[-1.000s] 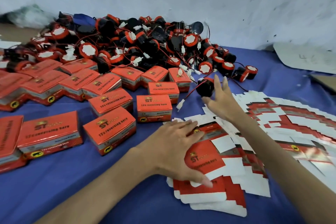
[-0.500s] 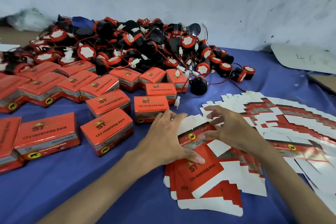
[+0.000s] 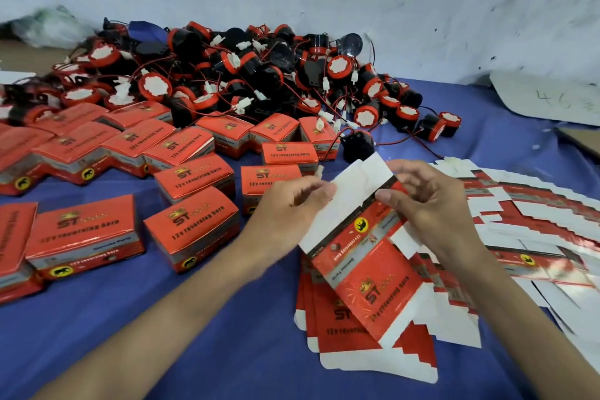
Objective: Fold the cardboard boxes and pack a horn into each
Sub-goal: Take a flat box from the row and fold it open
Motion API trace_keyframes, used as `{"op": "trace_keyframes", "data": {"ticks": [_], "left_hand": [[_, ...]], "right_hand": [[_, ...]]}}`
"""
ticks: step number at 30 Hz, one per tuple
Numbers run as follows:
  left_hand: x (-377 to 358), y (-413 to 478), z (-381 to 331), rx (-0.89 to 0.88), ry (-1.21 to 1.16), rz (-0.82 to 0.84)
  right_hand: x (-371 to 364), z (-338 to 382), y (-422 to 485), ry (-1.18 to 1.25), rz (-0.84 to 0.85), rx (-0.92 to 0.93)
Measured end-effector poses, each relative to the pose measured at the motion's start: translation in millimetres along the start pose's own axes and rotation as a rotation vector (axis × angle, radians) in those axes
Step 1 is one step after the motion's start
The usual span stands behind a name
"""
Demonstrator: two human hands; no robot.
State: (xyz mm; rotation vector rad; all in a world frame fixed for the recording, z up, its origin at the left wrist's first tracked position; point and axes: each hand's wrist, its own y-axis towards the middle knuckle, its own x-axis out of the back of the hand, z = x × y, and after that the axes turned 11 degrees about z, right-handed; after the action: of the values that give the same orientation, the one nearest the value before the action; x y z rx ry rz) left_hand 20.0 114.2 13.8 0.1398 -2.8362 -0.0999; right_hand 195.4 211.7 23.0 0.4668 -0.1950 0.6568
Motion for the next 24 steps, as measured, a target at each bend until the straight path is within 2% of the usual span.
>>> {"op": "trace_keyframes", "data": {"ticks": [3, 5, 9, 13, 16, 19, 22, 24], "left_hand": [[8.5, -1.8, -5.9, 0.156, -0.371, 0.242], [7.7, -3.2, -4.0, 0.204, -0.507, 0.332], [5.2, -3.0, 1.5, 0.206, -0.534, 0.441], [5.1, -4.4, 1.0, 0.184, -0.546, 0.601], [10.6, -6.2, 1.0, 0.166, -0.650, 0.721], [14.1, -7.6, 2.1, 0.140, -0.639, 0.746], [10.1, -8.2, 3.6, 0.157, -0.502, 0.712], [7.8, -8.8, 5.0, 0.170, -0.508, 0.730]], "right_hand": [[-0.5, -0.9, -0.7, 0.096, -0.004, 0.019], [-2.2, -3.1, -2.0, 0.070, -0.018, 0.023], [-9.5, -7.6, -4.9, -0.050, -0.042, 0.044], [-16.7, -9.3, -5.6, -0.134, 0.012, 0.048], [-16.7, -8.5, -5.2, -0.023, 0.024, -0.002], [-18.6, -7.5, -5.0, 0.090, 0.016, -0.018], [-23.9, -7.9, -5.2, 0.067, 0.028, -0.021], [-24.7, -8.6, -5.6, 0.083, 0.020, -0.032]]}}
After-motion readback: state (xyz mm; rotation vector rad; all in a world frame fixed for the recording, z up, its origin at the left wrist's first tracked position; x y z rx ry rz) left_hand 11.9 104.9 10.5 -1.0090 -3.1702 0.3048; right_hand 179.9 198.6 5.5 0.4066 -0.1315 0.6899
